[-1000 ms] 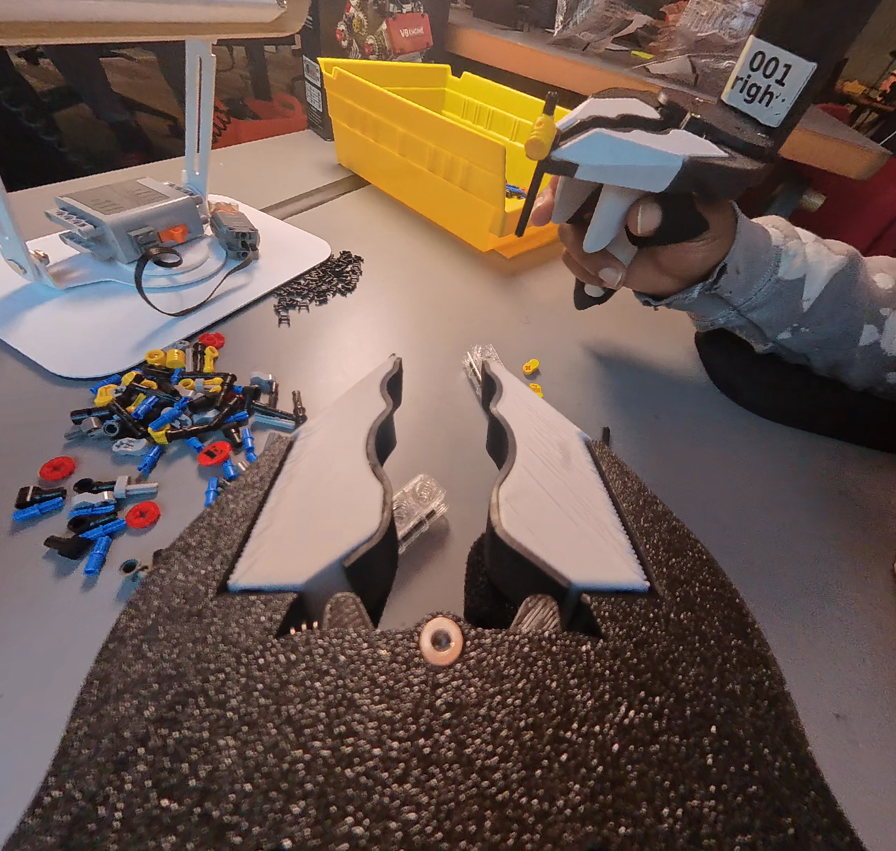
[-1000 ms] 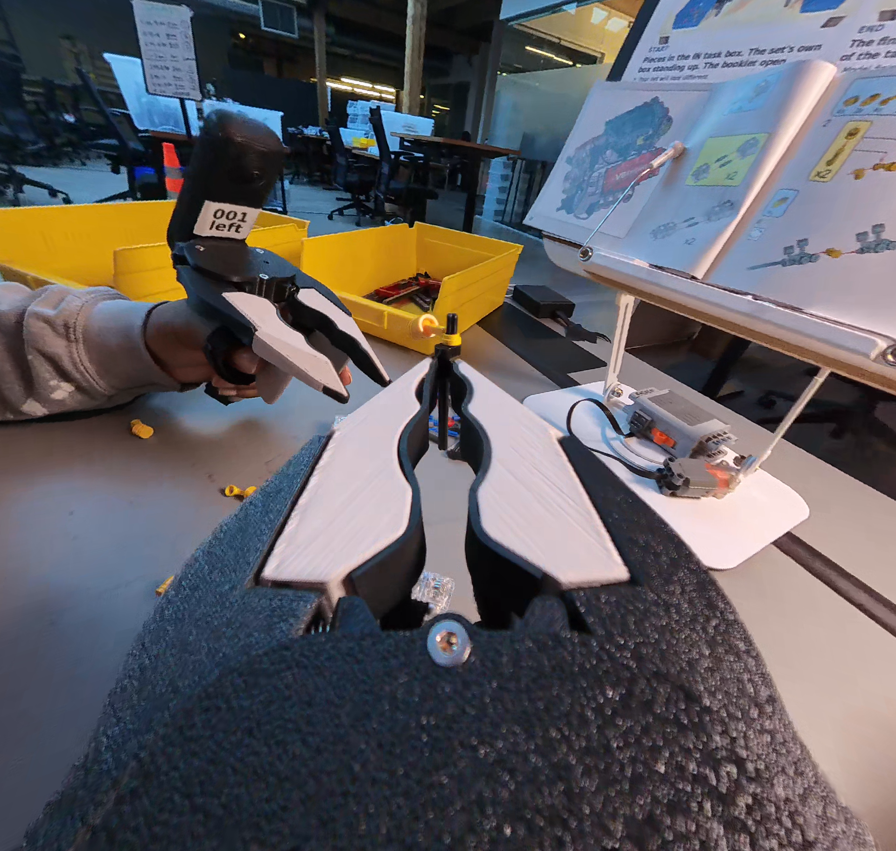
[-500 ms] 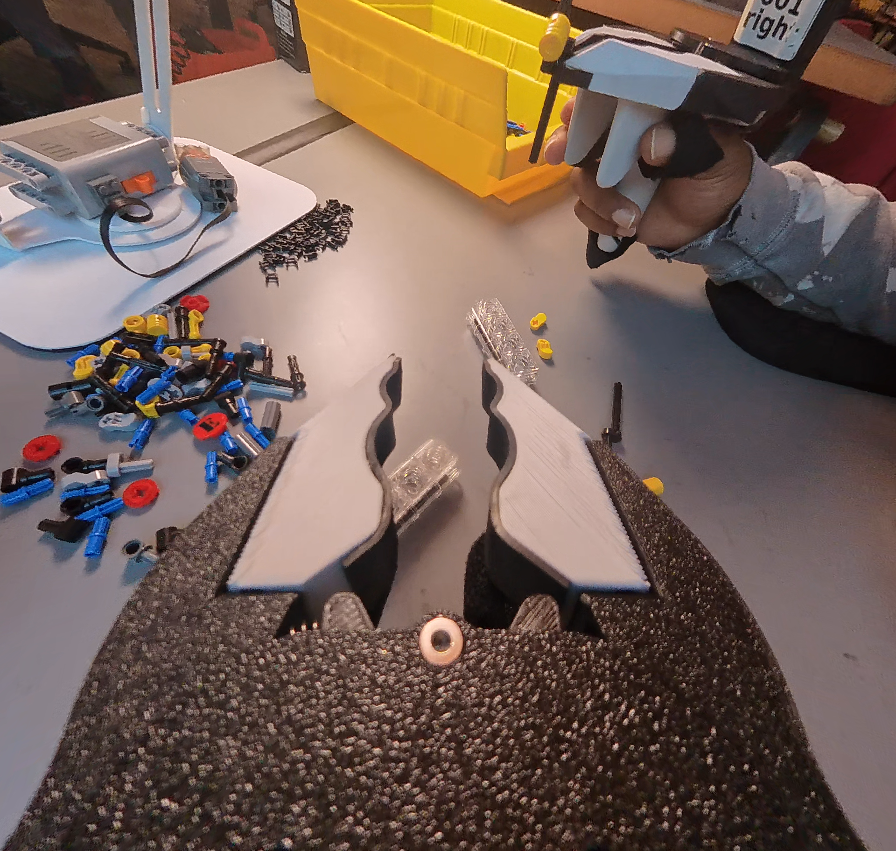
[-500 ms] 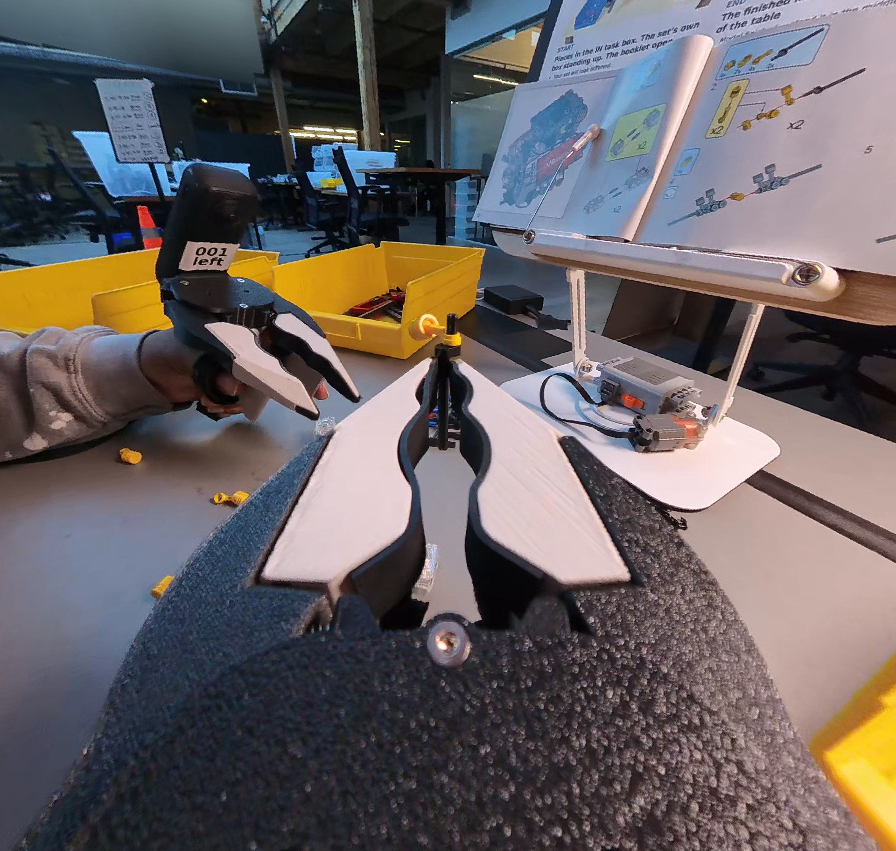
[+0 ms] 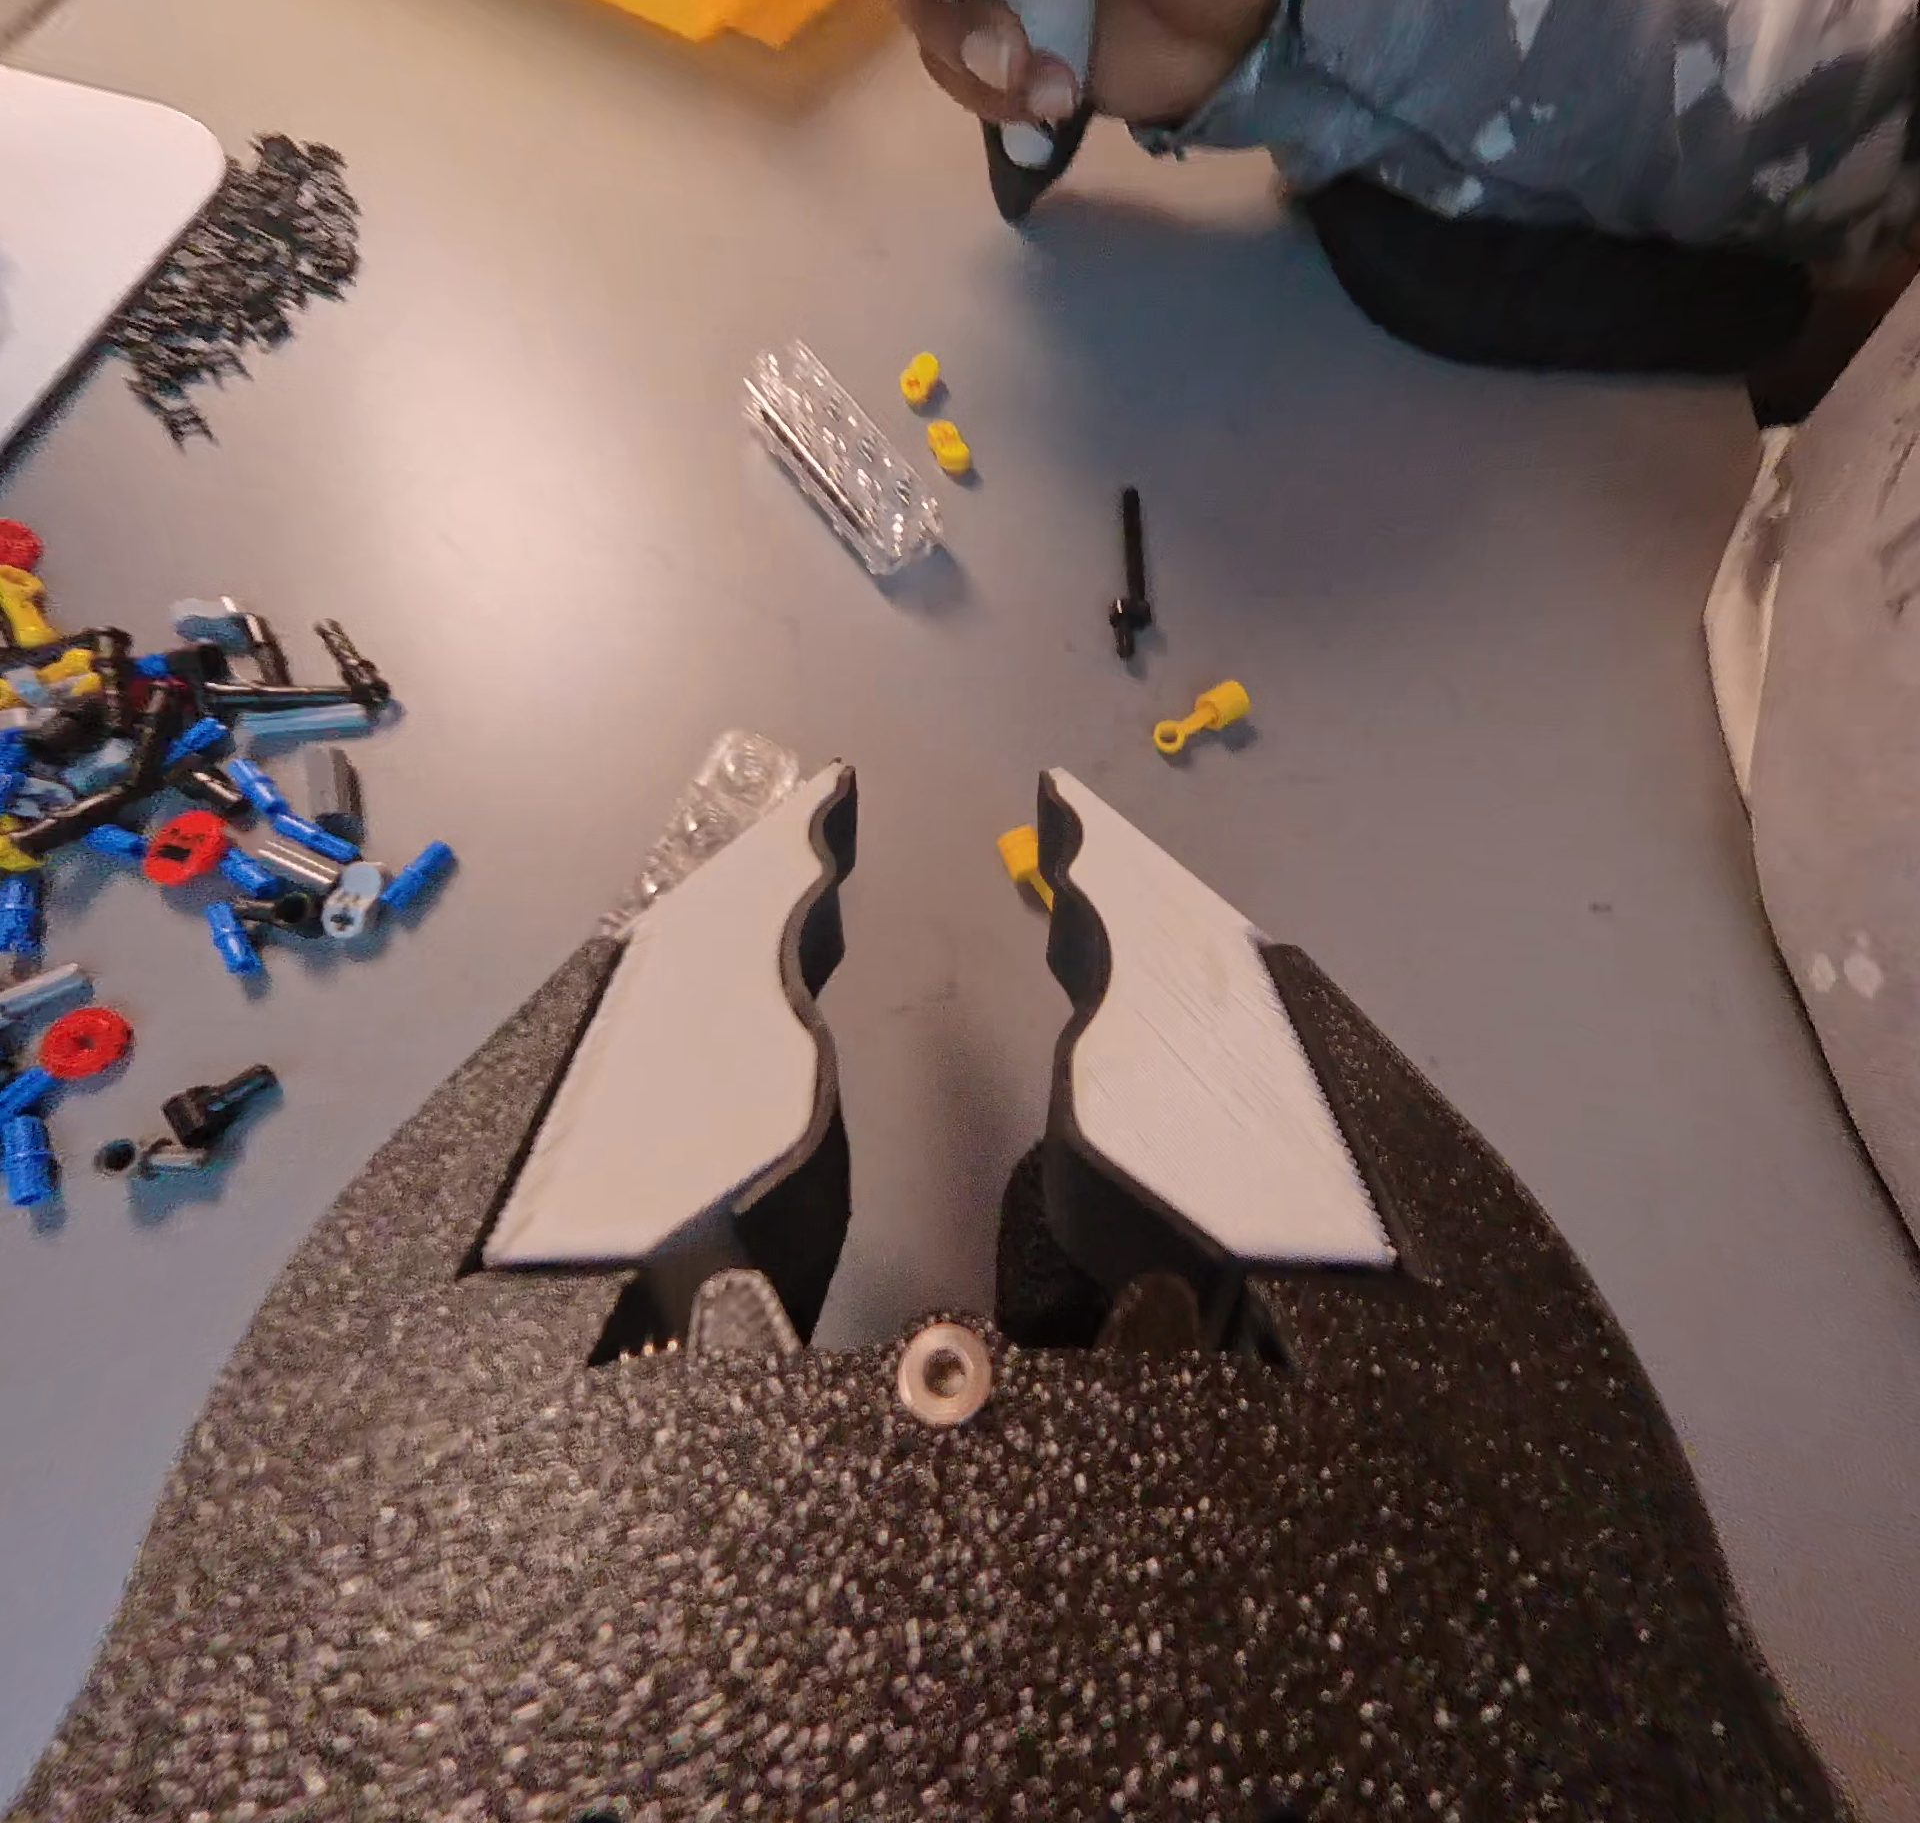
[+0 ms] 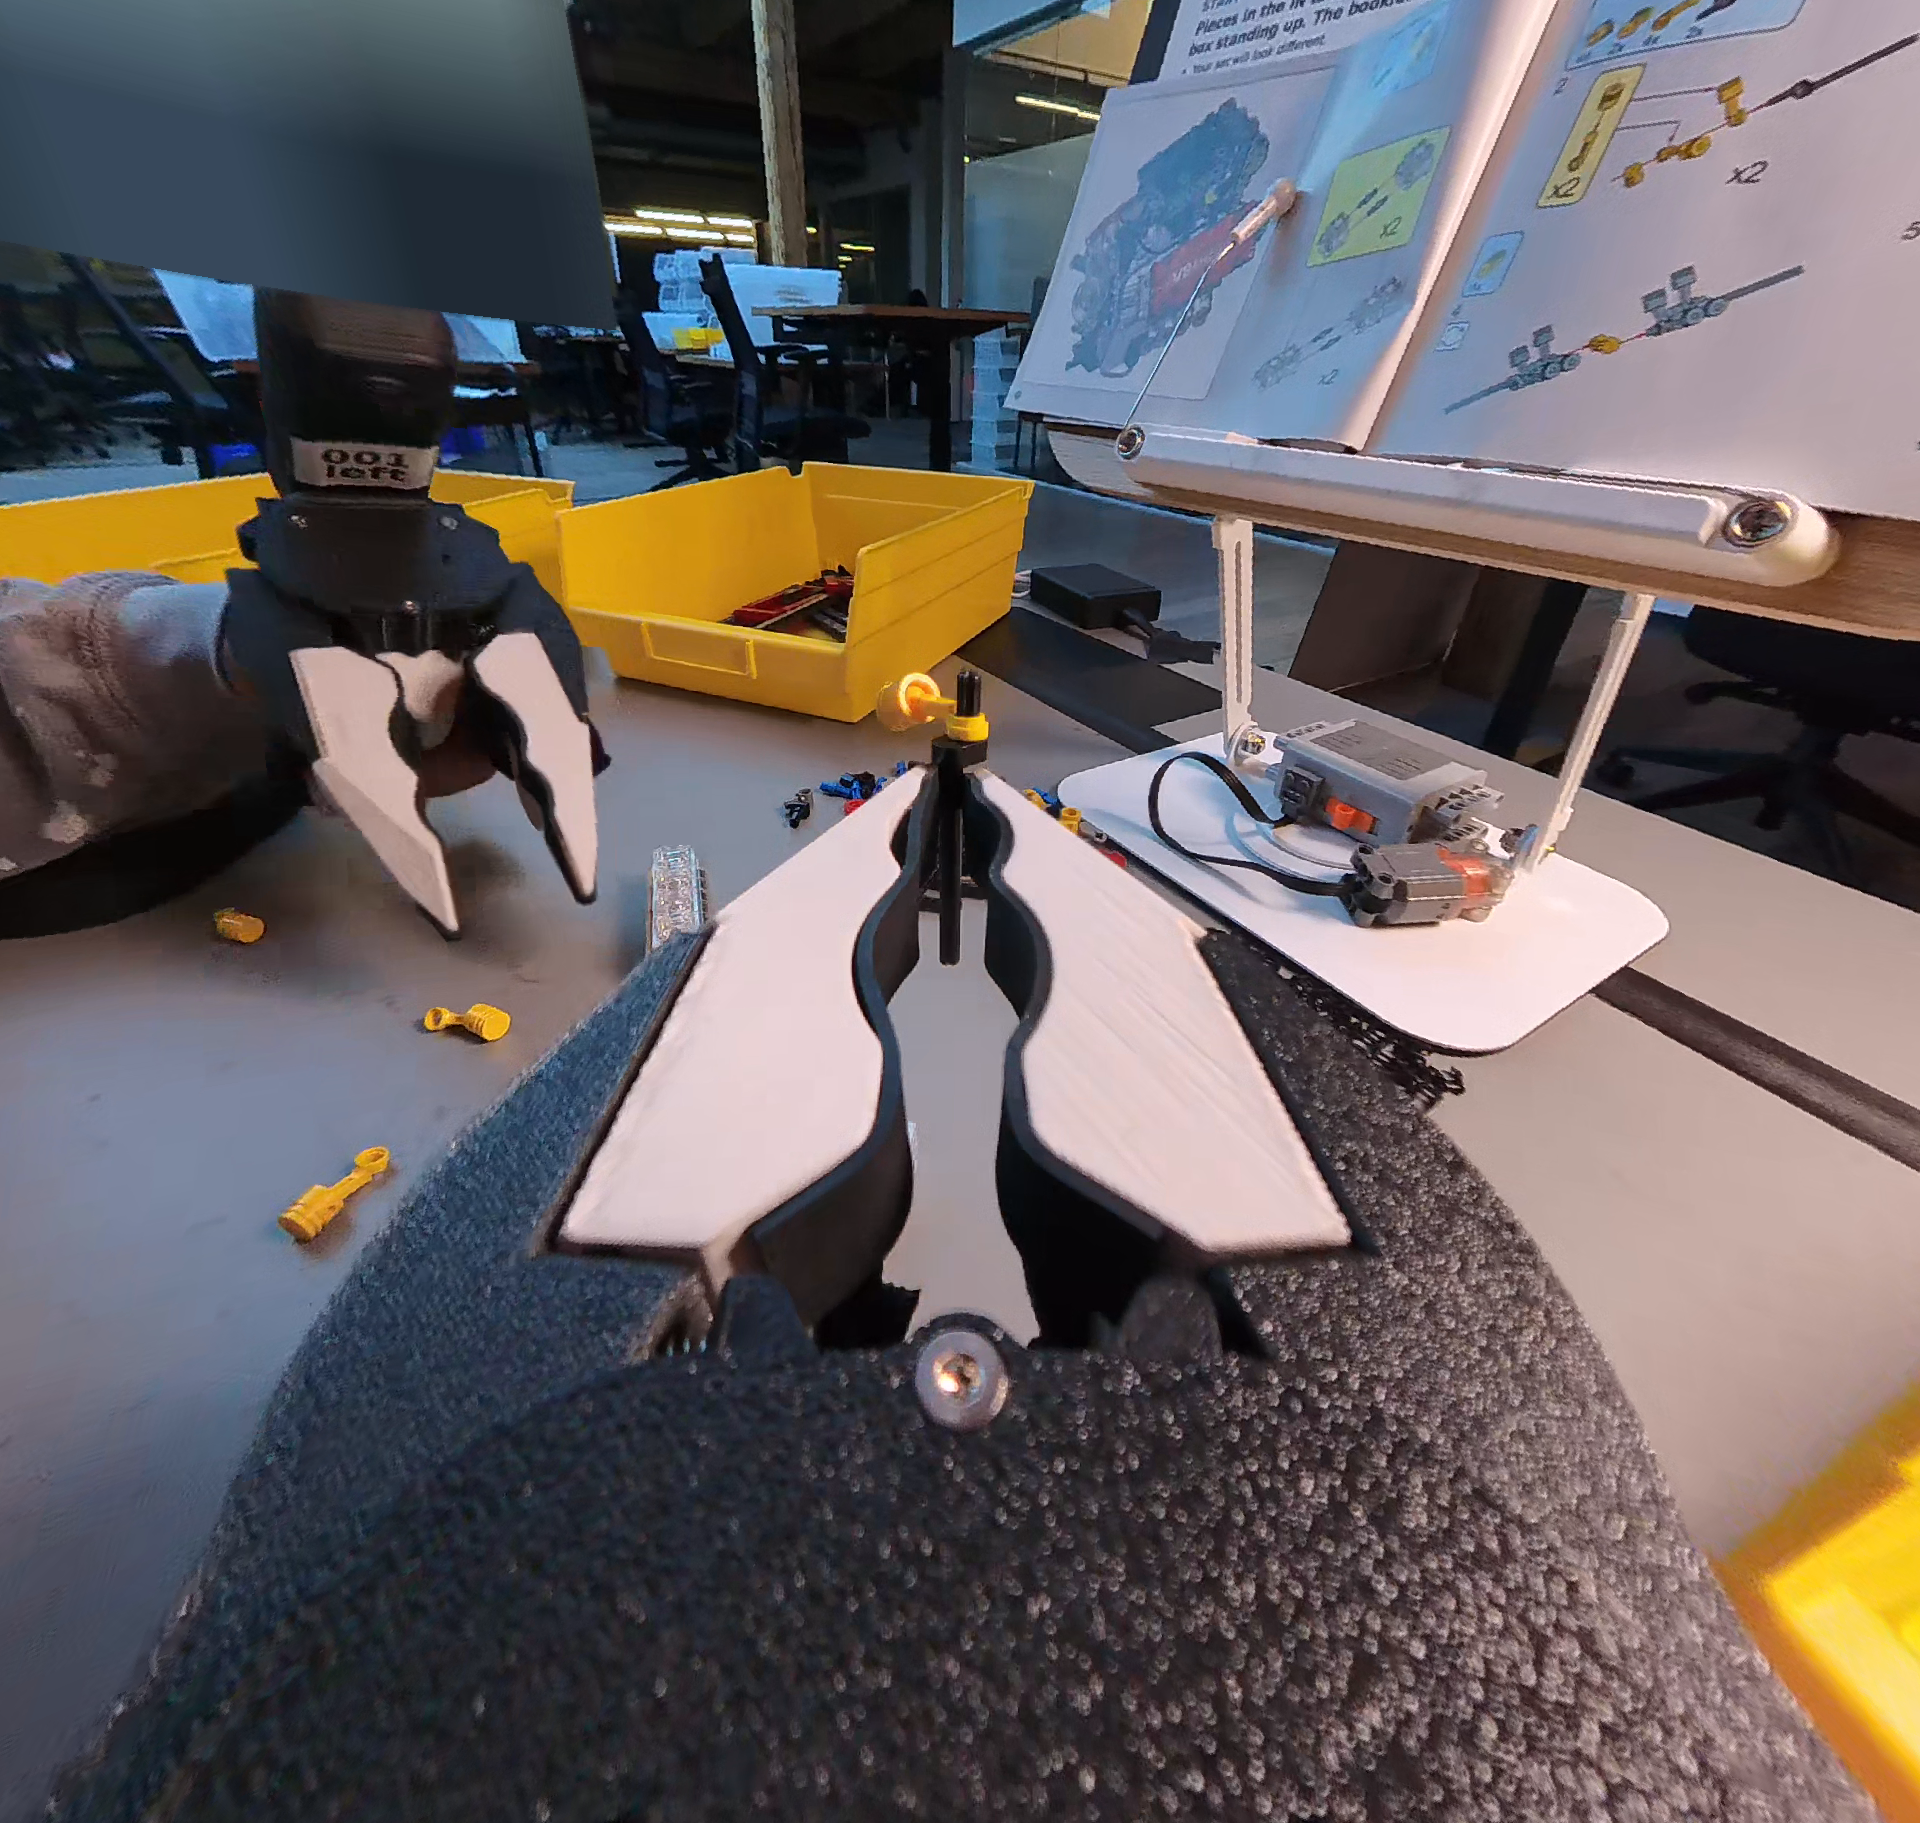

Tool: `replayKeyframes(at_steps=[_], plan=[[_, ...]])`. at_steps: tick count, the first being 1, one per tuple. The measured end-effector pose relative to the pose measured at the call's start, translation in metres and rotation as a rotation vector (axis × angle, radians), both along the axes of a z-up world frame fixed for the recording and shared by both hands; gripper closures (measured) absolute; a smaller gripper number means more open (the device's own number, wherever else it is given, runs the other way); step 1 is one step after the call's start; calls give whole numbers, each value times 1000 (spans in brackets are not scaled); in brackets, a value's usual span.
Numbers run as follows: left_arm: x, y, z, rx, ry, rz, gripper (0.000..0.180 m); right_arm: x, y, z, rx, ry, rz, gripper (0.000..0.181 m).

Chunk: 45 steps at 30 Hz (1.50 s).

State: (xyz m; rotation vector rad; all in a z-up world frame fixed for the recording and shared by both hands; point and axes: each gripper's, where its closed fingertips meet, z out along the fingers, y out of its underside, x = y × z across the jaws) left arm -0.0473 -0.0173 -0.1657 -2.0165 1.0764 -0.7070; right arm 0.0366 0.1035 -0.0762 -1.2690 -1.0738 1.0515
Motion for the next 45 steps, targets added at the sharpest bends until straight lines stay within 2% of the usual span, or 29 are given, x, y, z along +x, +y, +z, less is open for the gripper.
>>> replayKeyframes(at_steps=[4,10,13,23,34,40,45], plan=[[2,-19,-19,-71,89,-61,155,-2,-4,-2,20,-18,10,177],[6,-24,-36,-87,182,-75,161,-6,-10,-6,51,-50,25,177],[5,-22,-36,-72,194,-67,176,-7,-11,-7,55,-57,31,177],[18,-20,-28,-50,119,-85,177,-9,-16,-9,73,-75,51,177],[10,-22,-30,-57,147,-81,171,-11,-20,-11,88,-94,65,177],[15,-26,-18,-31,96,-101,171,-12,-20,-12,87,-96,66,177],[20,-31,-33,-38,188,-131,169,-11,-20,-12,87,-94,65,177]])
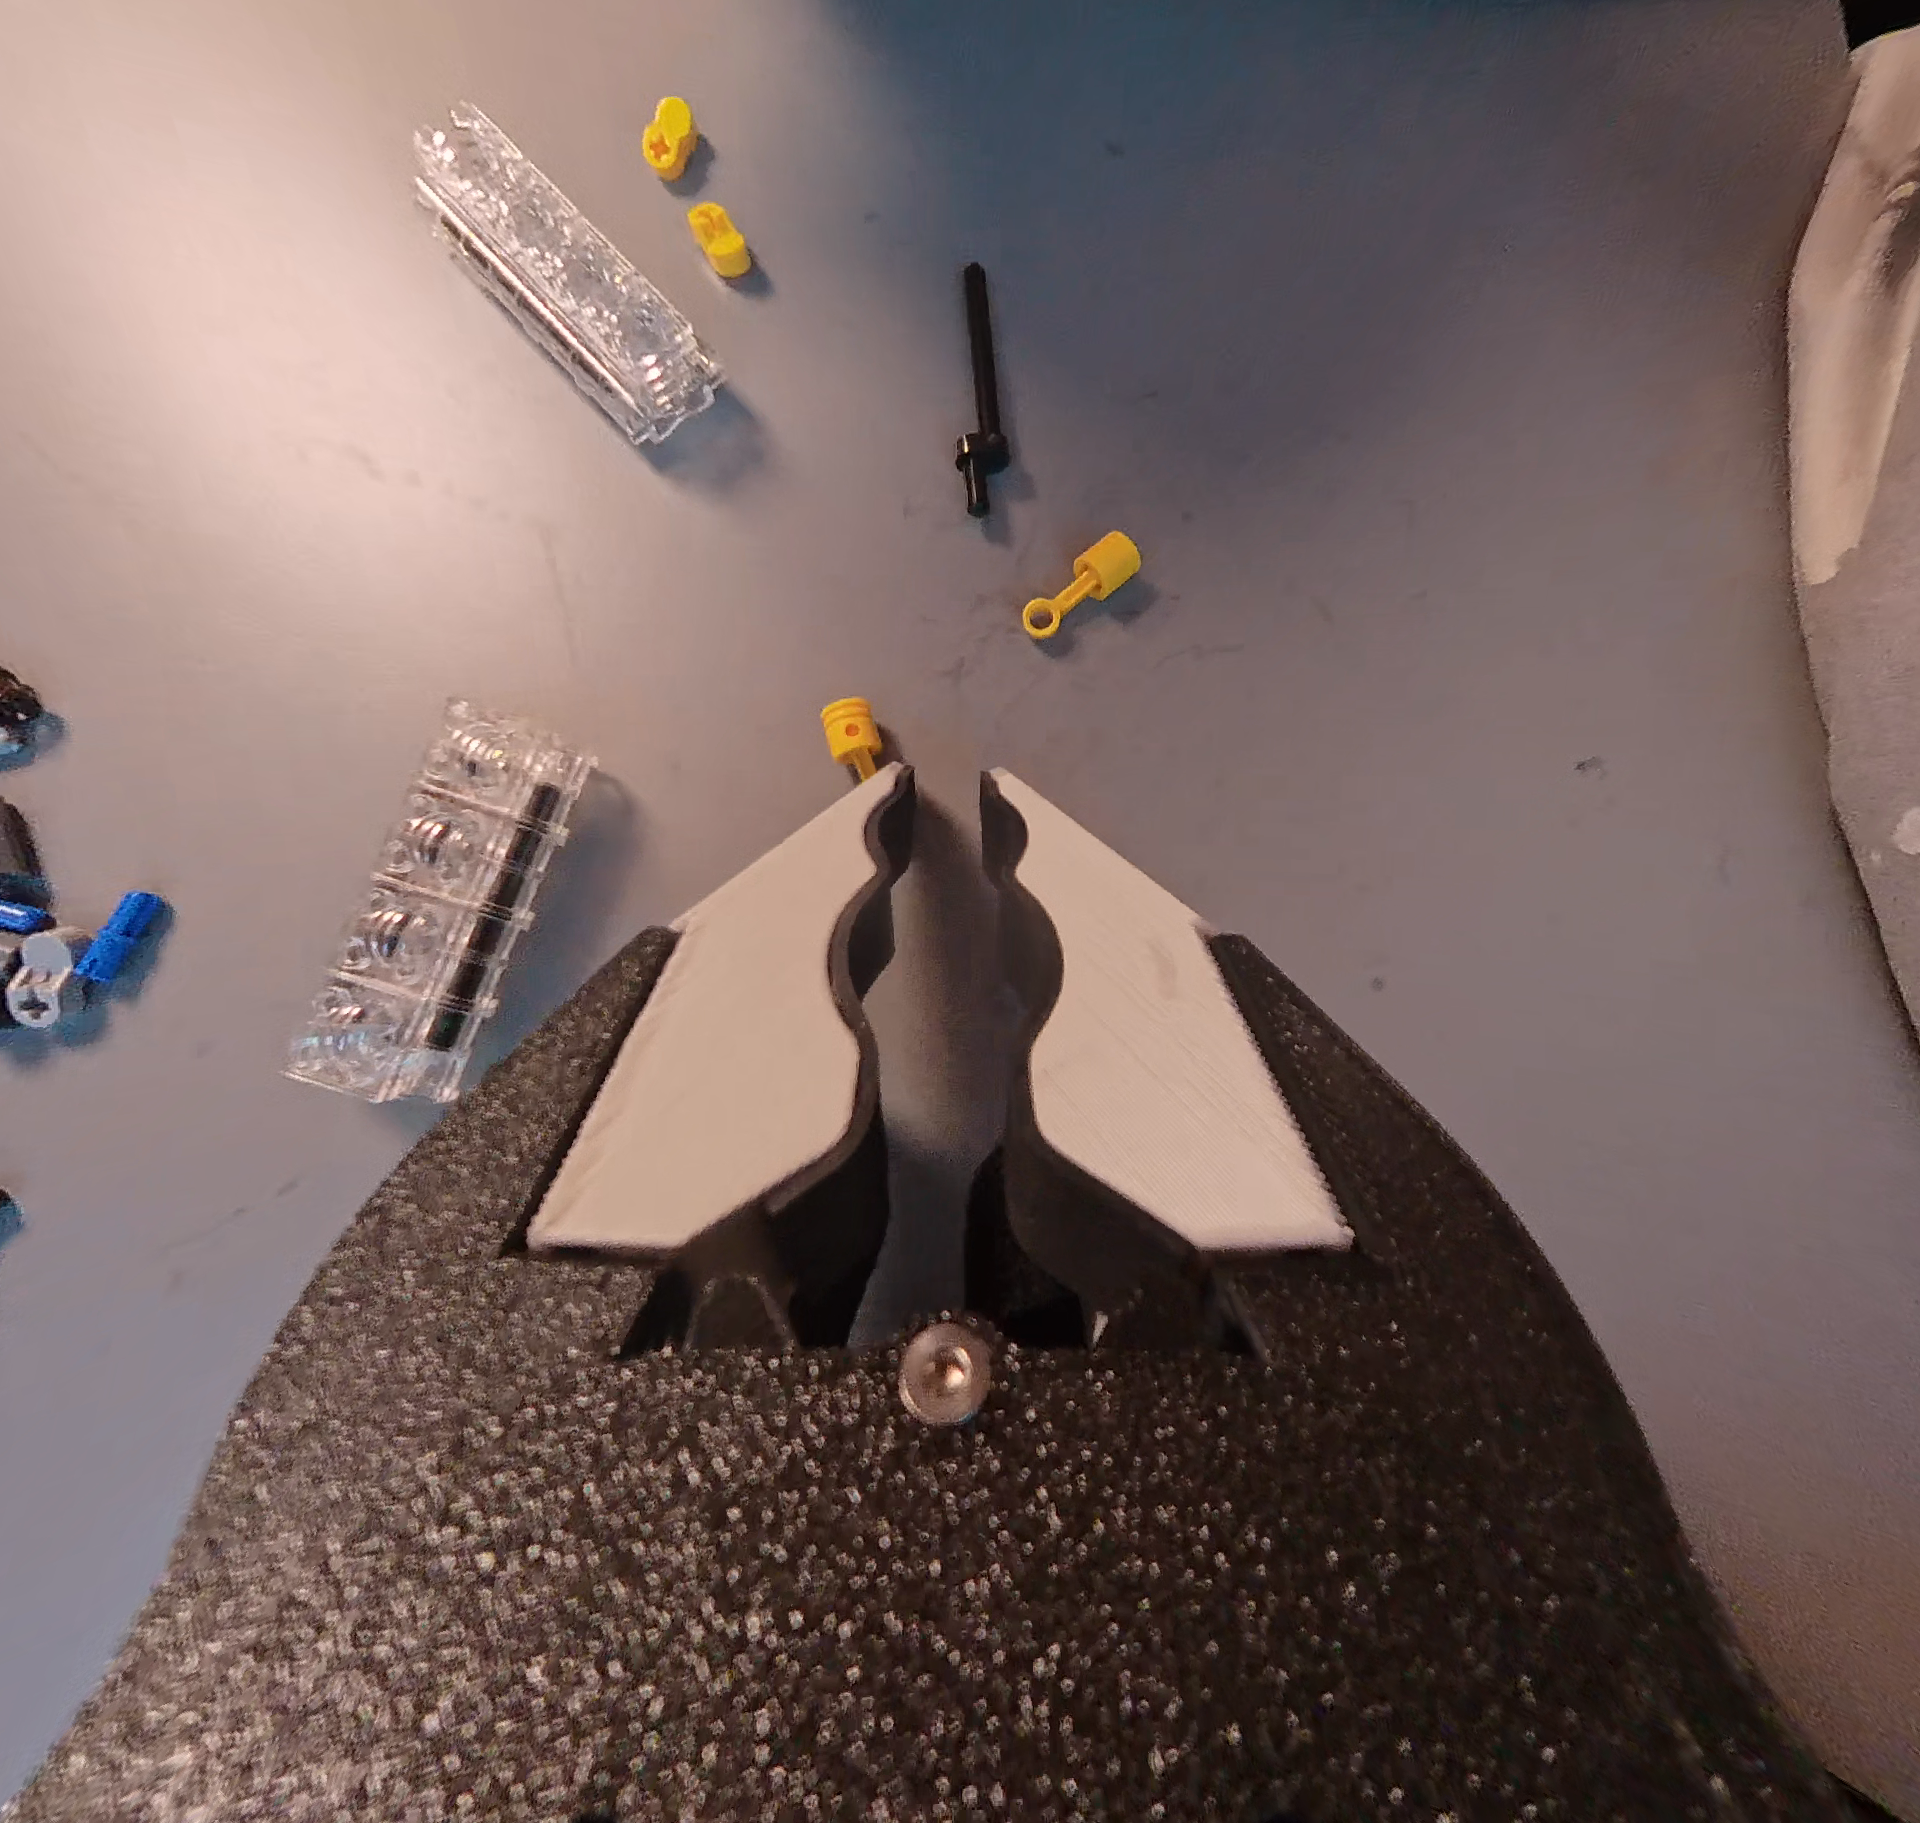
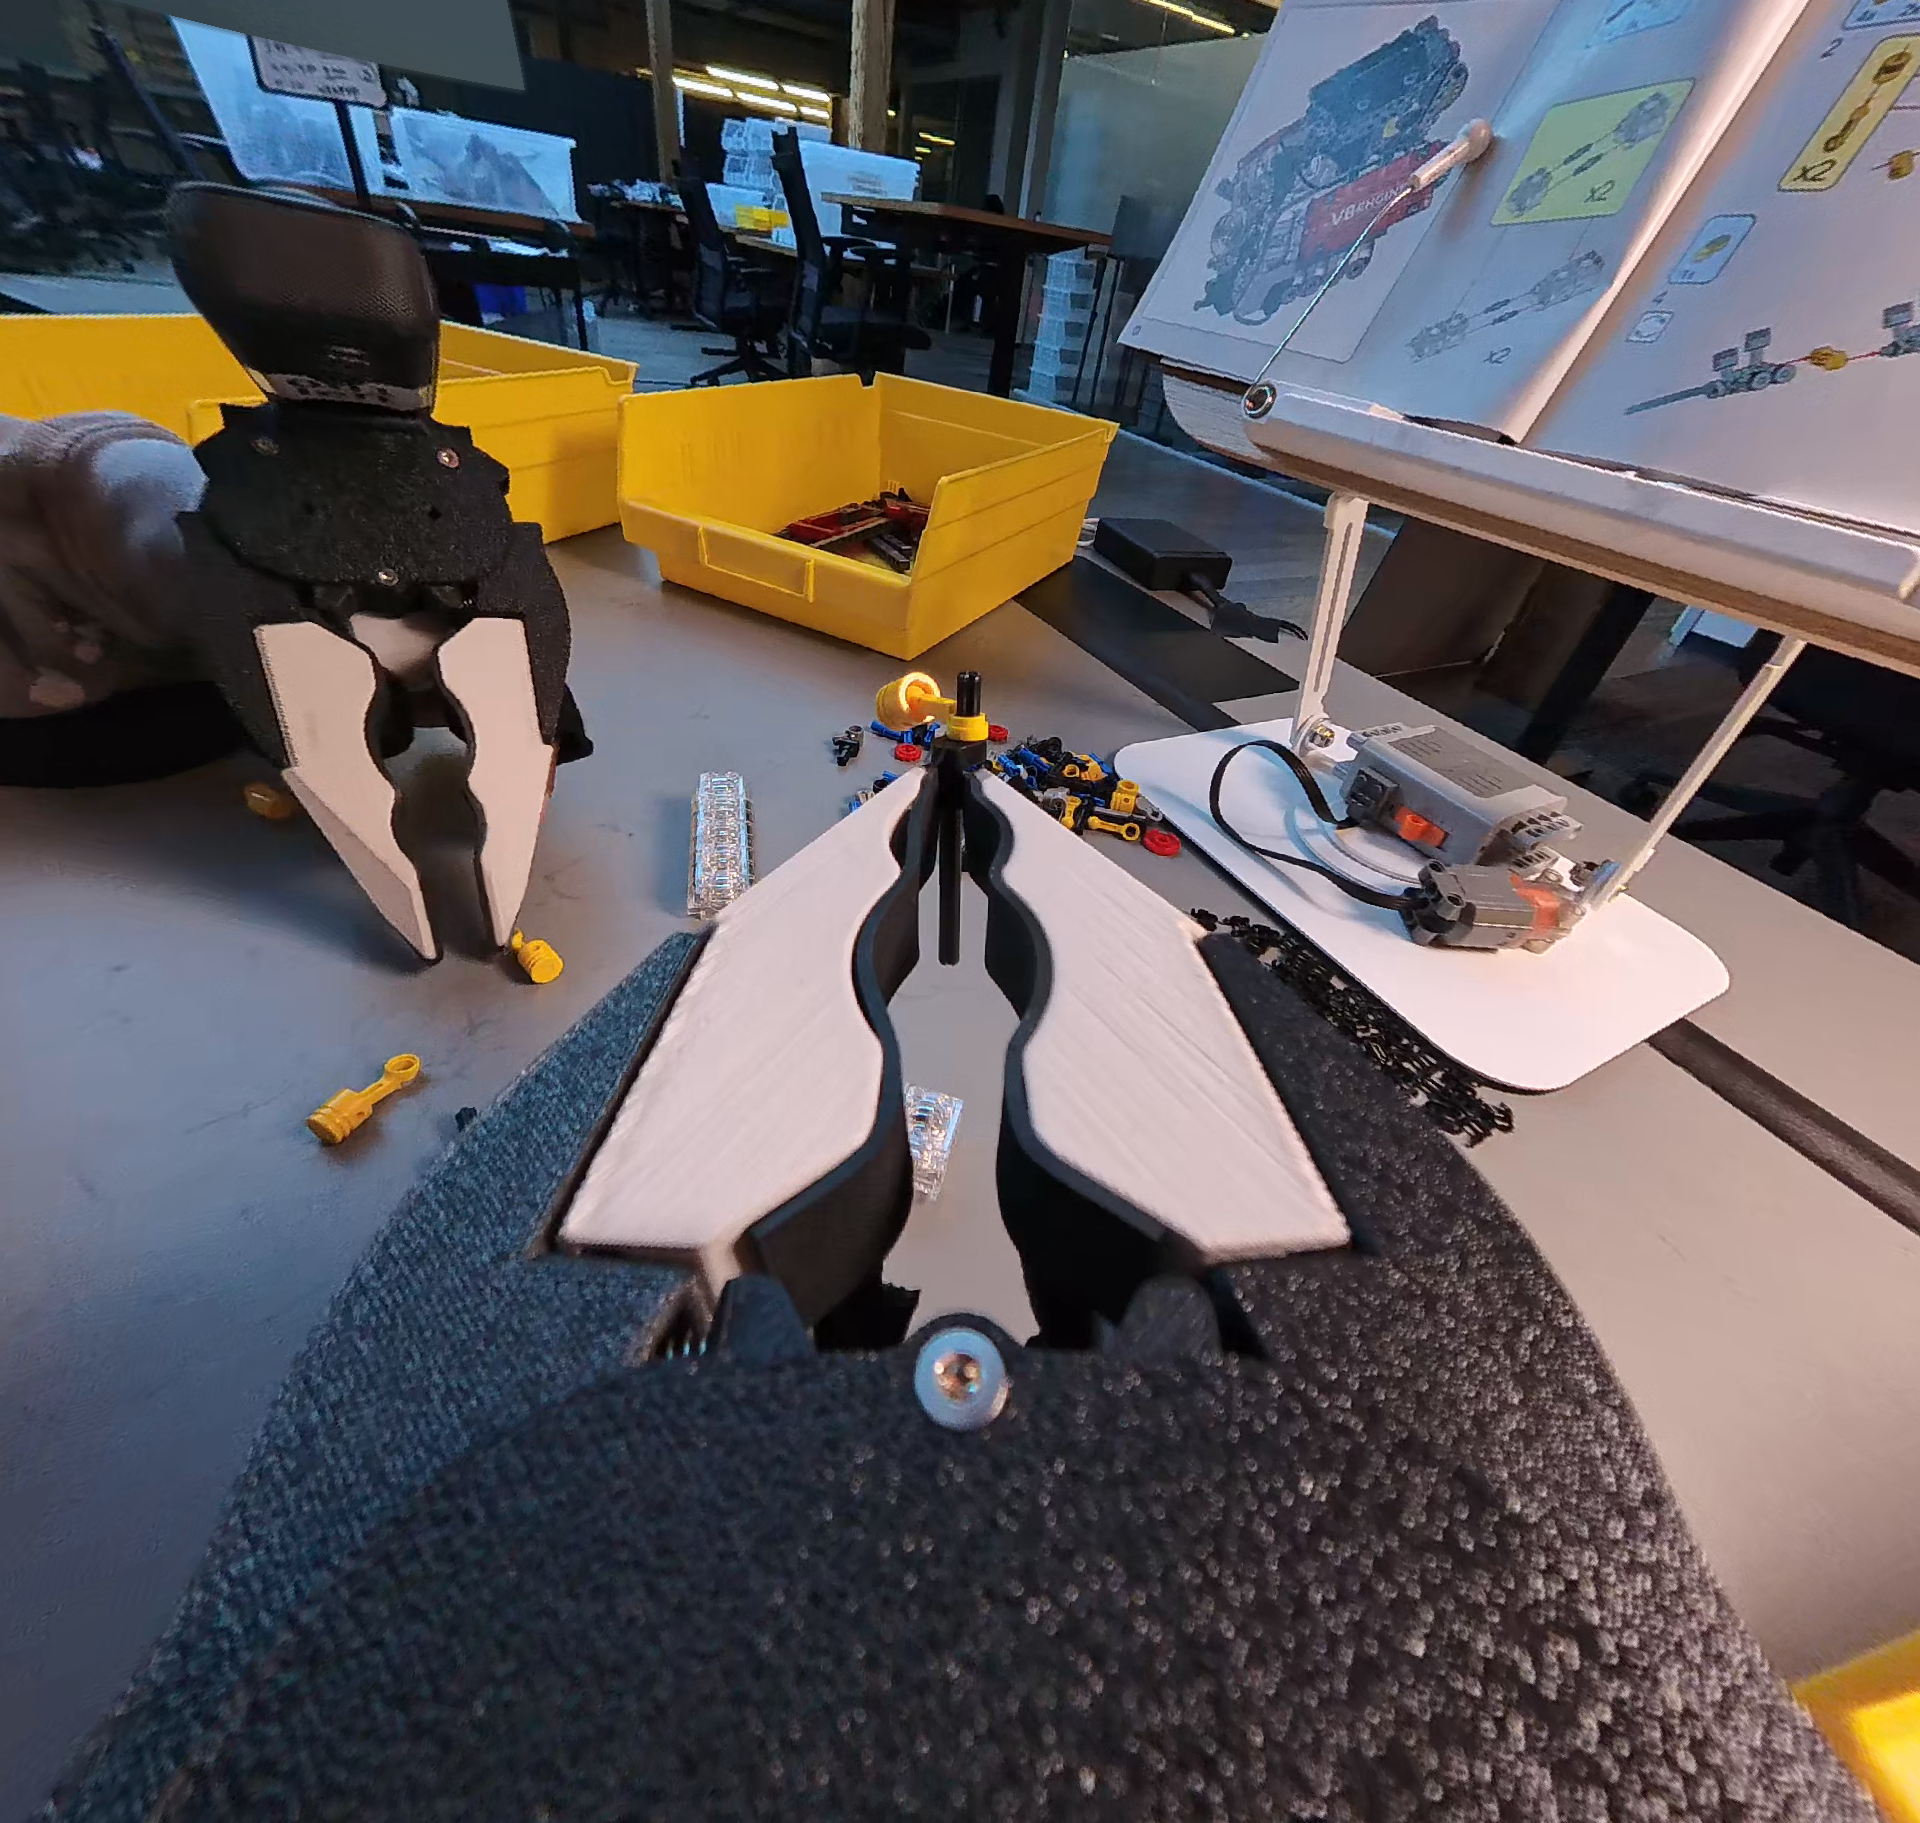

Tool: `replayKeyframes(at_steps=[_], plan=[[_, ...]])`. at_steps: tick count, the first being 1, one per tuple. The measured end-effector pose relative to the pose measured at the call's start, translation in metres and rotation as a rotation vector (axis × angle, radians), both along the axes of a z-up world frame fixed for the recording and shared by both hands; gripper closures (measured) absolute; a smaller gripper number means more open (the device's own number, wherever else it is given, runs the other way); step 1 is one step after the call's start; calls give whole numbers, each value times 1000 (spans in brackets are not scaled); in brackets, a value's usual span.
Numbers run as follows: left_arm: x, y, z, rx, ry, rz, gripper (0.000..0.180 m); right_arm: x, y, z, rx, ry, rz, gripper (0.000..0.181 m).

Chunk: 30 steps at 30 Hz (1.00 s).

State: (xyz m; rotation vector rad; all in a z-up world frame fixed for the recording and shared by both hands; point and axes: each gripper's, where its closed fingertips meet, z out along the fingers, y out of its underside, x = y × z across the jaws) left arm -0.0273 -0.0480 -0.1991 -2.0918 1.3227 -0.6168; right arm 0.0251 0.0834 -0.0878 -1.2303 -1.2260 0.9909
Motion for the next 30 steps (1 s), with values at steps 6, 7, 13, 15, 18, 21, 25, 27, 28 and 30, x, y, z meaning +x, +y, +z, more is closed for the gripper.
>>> replayKeyframes(at_steps=[6,7,13,15,18,21,25,27,28,30], plan=[[-15,7,6,11,-11,52,169,0,0,0,-4,-2,3,177],[-17,8,4,13,0,60,169,-1,0,-1,-3,-2,4,177],[-19,13,-2,16,26,91,168,0,0,0,-3,-2,3,177],[-17,13,-4,11,26,86,168,-1,0,-1,-3,-3,4,177],[-16,12,-4,14,26,79,171,-1,-1,-1,-2,-5,6,177],[-14,13,-4,23,28,78,173,-1,-1,-1,-3,-7,8,177],[-13,14,-4,32,27,77,175,-1,-1,-1,-7,-3,8,177],[-12,15,-4,40,30,77,176,-1,0,0,-9,-1,8,177],[-12,16,-4,41,31,81,176,-1,0,0,-10,0,8,177],[-12,17,-2,34,18,94,176,-1,0,0,-11,1,8,177]])
